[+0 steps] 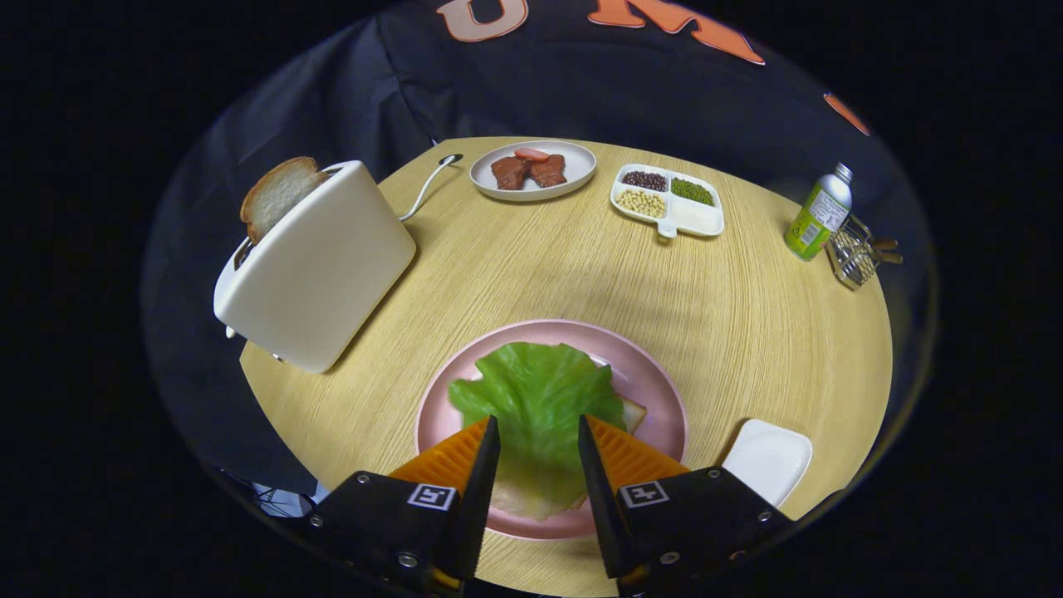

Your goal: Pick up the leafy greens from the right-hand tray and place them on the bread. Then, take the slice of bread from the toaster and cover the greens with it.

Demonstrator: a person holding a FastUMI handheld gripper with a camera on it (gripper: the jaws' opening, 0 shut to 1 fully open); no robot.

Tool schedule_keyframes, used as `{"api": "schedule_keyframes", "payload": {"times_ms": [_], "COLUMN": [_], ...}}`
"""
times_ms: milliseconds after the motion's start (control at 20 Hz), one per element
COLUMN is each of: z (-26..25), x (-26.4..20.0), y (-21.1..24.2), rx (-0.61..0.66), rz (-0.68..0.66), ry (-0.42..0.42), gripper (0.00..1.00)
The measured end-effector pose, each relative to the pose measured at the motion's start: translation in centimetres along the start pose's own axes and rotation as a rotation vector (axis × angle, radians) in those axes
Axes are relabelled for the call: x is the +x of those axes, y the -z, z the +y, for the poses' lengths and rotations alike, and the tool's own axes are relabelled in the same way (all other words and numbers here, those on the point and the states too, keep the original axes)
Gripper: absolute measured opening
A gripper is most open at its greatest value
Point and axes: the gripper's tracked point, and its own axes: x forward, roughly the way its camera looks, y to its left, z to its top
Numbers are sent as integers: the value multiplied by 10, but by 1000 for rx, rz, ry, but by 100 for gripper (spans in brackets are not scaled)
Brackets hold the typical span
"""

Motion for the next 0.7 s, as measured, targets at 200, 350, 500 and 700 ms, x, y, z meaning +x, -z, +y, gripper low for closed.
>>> {"api": "schedule_keyframes", "payload": {"times_ms": [200,350,500,700], "z": [12,26,48,83], "x": [-15,-25,-40,-59], "y": [-26,-47,-67,-96], "rx": [12,-4,-23,-37], "rz": [-30,-42,-56,-81], "ry": [-24,-44,-78,-148], "gripper": [68,73,76,83]}}
